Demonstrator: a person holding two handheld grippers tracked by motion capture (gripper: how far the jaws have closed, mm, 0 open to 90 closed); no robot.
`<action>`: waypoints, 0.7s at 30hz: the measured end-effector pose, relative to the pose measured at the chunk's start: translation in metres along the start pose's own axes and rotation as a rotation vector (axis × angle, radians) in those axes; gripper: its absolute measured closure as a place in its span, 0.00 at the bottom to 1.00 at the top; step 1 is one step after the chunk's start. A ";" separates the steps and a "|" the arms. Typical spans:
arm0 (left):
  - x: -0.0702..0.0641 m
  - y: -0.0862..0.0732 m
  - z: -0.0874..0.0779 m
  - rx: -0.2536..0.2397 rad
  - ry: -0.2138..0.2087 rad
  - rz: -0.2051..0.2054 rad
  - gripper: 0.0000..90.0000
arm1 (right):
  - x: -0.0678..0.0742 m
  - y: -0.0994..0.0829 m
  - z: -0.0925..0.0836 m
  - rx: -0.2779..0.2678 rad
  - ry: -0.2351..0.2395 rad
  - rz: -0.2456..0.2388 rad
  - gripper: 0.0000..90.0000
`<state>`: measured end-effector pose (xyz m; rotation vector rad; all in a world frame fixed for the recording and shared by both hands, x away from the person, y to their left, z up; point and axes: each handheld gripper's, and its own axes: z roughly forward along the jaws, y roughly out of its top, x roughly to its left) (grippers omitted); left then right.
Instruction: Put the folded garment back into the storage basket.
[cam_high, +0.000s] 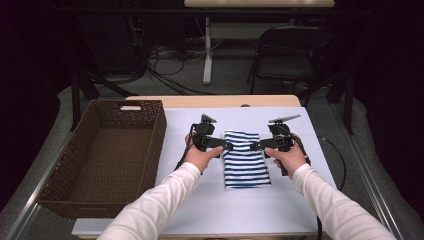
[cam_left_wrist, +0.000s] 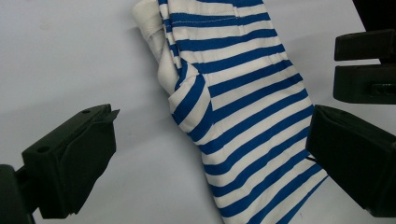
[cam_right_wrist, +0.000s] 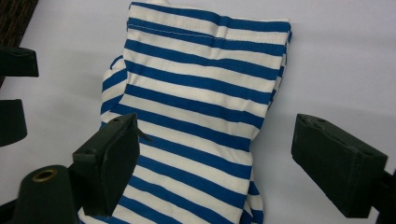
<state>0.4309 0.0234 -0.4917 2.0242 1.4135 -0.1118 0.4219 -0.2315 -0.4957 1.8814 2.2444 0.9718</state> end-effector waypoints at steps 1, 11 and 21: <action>0.000 0.000 0.001 -0.001 0.001 -0.004 0.02 | -0.001 0.000 0.001 -0.001 -0.002 -0.008 0.17; 0.005 0.004 0.012 0.004 -0.001 -0.016 0.04 | -0.007 0.002 0.005 -0.009 -0.004 0.013 0.21; 0.008 0.006 0.019 0.000 -0.015 -0.043 0.08 | -0.012 0.004 0.004 -0.054 -0.010 0.030 0.32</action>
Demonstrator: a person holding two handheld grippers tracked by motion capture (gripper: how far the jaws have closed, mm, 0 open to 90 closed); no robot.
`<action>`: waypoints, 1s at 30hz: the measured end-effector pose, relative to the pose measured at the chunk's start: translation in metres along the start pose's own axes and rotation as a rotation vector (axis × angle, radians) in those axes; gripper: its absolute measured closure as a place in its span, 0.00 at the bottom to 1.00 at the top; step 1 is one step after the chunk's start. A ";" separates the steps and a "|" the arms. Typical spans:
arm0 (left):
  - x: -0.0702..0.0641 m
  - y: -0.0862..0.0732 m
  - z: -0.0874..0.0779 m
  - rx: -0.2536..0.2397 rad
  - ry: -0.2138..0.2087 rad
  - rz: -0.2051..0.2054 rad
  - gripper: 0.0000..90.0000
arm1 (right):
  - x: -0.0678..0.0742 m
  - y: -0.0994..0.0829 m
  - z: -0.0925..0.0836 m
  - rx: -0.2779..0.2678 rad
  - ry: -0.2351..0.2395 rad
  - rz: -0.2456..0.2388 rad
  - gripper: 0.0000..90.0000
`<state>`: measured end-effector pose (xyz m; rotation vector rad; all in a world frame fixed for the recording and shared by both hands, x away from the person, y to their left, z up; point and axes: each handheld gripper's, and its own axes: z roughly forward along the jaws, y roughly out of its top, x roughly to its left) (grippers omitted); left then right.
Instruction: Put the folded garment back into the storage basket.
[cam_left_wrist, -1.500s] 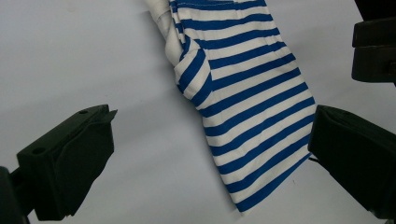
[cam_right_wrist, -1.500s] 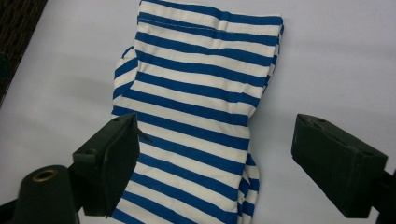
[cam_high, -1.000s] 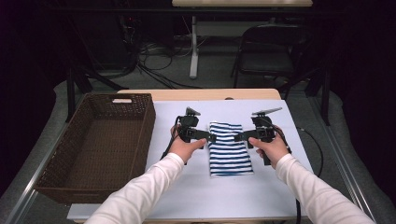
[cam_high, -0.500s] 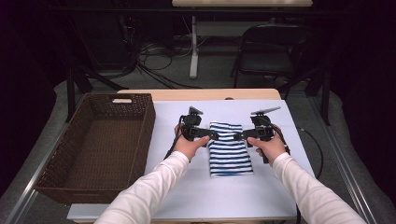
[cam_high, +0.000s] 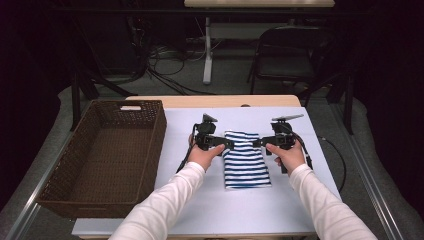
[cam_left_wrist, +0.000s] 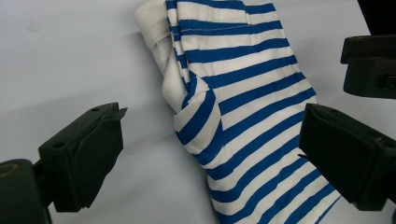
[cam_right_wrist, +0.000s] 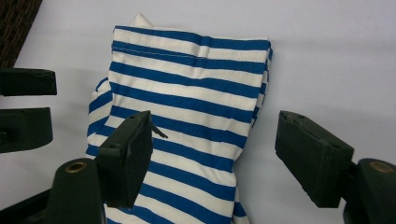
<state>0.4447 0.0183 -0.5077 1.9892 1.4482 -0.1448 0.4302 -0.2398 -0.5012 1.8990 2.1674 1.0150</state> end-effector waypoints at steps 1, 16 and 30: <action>0.000 0.000 0.001 0.000 -0.004 -0.004 0.09 | 0.000 0.000 0.000 -0.002 -0.002 -0.007 0.33; -0.001 -0.001 0.007 -0.001 0.001 -0.030 0.19 | 0.001 -0.002 0.001 -0.025 0.003 -0.016 0.43; -0.007 -0.004 0.018 0.034 0.005 -0.056 0.28 | 0.001 -0.011 0.006 -0.043 -0.007 -0.007 0.50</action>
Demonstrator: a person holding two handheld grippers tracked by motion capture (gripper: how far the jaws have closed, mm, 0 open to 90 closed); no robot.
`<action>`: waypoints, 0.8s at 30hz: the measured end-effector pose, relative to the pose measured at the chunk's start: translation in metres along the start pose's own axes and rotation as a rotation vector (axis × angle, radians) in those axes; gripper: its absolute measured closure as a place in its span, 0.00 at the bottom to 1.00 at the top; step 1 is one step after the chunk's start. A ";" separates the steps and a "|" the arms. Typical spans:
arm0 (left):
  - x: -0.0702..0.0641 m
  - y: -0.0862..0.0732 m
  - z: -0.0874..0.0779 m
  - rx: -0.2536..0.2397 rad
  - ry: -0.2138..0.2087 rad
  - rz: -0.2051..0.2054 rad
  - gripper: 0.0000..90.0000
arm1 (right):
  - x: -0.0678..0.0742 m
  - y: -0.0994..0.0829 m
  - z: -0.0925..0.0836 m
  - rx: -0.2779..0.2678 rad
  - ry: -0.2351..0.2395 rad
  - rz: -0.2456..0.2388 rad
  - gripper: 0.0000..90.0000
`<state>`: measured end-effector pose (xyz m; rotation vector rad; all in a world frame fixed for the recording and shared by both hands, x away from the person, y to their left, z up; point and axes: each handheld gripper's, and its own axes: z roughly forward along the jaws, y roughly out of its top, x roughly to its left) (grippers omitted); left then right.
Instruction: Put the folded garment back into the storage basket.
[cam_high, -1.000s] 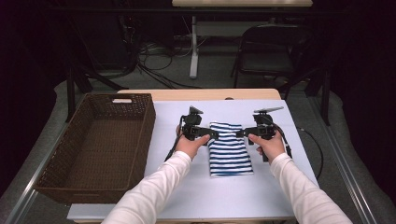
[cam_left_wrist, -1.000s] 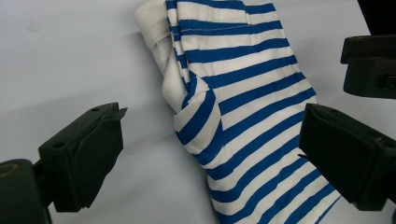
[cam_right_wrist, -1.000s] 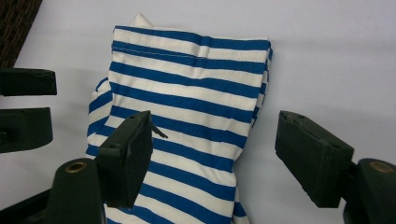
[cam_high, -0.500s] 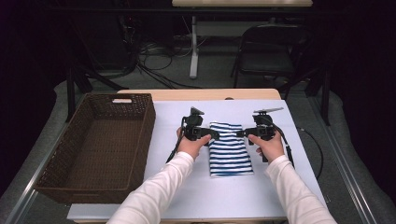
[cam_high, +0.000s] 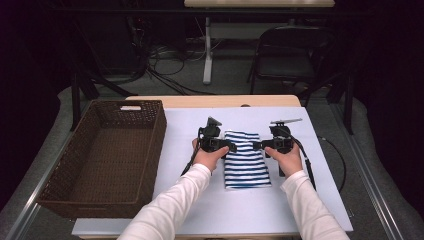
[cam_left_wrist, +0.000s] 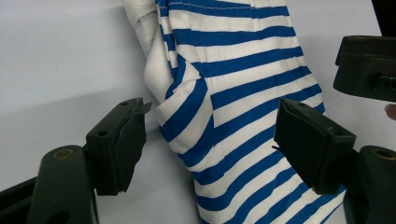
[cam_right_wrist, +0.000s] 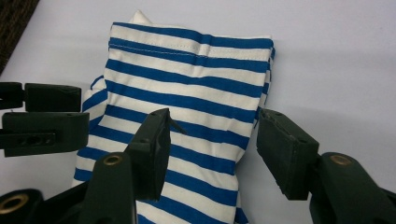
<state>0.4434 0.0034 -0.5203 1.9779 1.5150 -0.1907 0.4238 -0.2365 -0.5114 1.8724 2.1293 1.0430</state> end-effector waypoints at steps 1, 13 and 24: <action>0.001 0.000 0.001 -0.002 0.000 -0.007 0.28 | -0.001 -0.001 0.000 -0.004 0.005 0.011 0.50; 0.002 -0.001 0.010 0.023 0.006 -0.031 0.31 | -0.019 -0.006 0.006 0.015 -0.007 0.034 0.57; 0.001 -0.005 0.016 0.048 0.003 -0.048 0.34 | -0.021 -0.008 0.010 0.038 0.002 0.027 0.60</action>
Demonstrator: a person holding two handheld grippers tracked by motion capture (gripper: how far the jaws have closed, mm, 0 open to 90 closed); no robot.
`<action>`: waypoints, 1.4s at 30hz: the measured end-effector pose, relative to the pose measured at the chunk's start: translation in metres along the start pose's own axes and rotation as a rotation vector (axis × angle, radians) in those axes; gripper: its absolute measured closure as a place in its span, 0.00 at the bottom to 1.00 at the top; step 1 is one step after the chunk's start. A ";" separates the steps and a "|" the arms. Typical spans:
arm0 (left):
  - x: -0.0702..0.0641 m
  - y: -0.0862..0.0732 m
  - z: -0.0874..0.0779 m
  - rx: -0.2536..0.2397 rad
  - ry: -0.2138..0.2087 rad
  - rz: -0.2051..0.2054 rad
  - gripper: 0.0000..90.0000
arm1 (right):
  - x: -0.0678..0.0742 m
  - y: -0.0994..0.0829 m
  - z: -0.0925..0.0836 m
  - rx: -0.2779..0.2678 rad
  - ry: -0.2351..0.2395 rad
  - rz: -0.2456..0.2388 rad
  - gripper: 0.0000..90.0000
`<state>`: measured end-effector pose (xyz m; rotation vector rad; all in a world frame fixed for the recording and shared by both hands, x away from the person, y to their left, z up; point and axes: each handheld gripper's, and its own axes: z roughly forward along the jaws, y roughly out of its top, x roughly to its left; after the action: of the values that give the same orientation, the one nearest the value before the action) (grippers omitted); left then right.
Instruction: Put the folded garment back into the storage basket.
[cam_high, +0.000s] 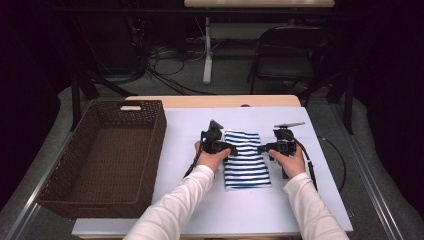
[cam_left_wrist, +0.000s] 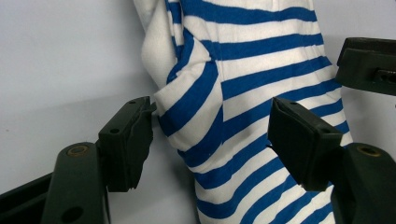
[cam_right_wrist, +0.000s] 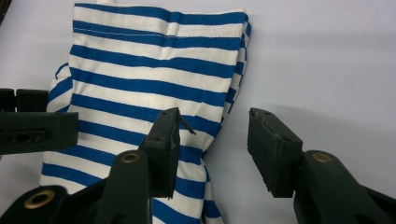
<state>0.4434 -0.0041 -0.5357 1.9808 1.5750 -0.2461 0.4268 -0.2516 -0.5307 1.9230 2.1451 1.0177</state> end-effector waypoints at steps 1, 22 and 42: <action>0.000 -0.001 0.001 -0.007 -0.002 -0.001 0.34 | 0.000 0.000 0.001 0.003 0.005 0.004 0.59; 0.004 -0.002 0.000 -0.013 0.002 -0.004 0.49 | -0.003 -0.004 0.010 0.080 0.050 0.117 0.70; 0.004 -0.003 0.002 -0.026 0.012 -0.011 0.64 | 0.002 -0.005 0.015 0.094 0.074 0.134 0.86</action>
<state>0.4417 -0.0016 -0.5399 1.9572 1.5895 -0.2172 0.4294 -0.2438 -0.5443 2.1307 2.1643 1.0428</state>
